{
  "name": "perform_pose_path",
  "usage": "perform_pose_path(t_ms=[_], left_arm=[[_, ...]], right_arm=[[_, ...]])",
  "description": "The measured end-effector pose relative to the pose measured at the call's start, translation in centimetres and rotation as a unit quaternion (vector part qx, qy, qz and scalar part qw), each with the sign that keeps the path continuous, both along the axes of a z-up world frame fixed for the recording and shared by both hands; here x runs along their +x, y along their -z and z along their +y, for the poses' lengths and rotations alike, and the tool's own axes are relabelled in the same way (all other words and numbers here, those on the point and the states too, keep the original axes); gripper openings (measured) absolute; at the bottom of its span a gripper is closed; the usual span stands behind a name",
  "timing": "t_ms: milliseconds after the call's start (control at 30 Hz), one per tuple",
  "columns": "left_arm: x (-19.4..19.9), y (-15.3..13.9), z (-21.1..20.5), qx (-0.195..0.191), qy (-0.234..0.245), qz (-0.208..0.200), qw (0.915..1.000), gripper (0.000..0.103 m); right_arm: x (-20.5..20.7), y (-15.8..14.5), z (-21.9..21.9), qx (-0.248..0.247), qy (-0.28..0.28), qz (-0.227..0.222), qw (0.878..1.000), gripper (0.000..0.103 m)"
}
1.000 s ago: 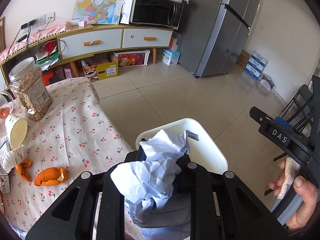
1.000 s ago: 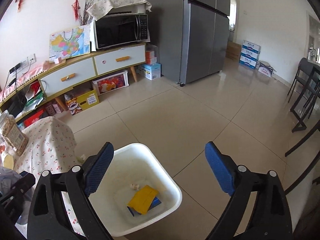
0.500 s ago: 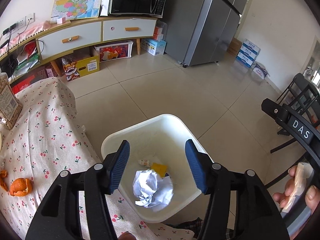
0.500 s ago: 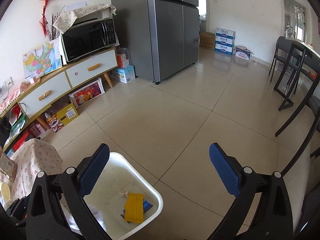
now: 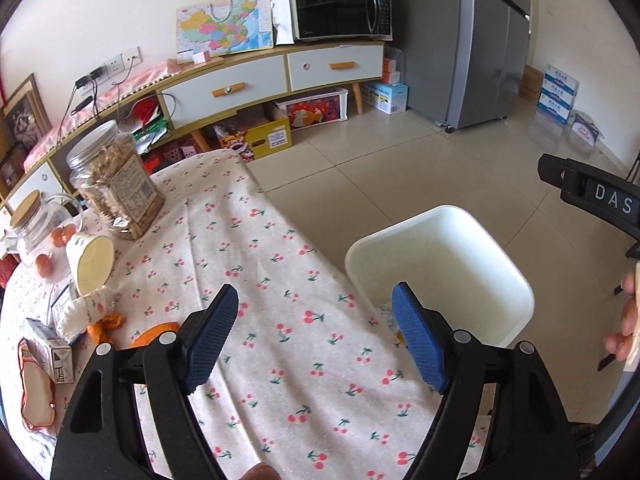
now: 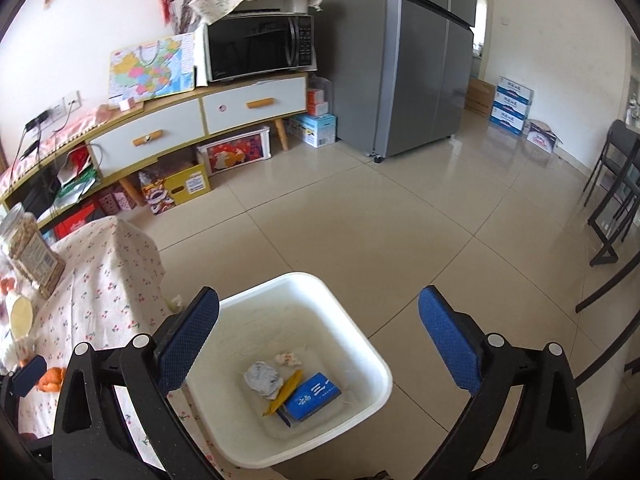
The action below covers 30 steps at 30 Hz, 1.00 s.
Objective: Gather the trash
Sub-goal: 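Grasp the white tissue-wrapped bundle with the left gripper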
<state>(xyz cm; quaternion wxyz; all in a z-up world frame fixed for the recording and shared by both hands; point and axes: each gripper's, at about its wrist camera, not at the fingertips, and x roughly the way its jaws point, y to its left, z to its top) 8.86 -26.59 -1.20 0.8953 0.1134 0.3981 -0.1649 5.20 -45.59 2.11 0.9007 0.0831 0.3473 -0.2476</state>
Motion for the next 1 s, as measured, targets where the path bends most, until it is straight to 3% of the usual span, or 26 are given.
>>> perform_pose_path(t_ms=[333, 600, 800, 1000], left_arm=[[0.1, 1.1, 10.1, 0.018, -0.085, 0.02, 0.996, 0.077], [1.0, 1.6, 17.2, 0.029, -0.135, 0.025, 0.9901, 0.077], [5.6, 1.5, 20.9, 0.006, -0.158, 0.043, 0.9865, 0.077], [10.2, 2.3, 21.6, -0.019, -0.156, 0.075, 0.9847, 0.077]], right_arm=[[3.5, 1.2, 8.8, -0.012, -0.114, 0.04, 0.993, 0.096], [5.8, 2.4, 16.5, -0.045, -0.205, 0.064, 0.976, 0.096], [7.0, 3.7, 18.6, -0.056, -0.219, 0.087, 0.97, 0.096], [7.6, 4.4, 18.9, -0.052, -0.222, 0.098, 0.969, 0.096]])
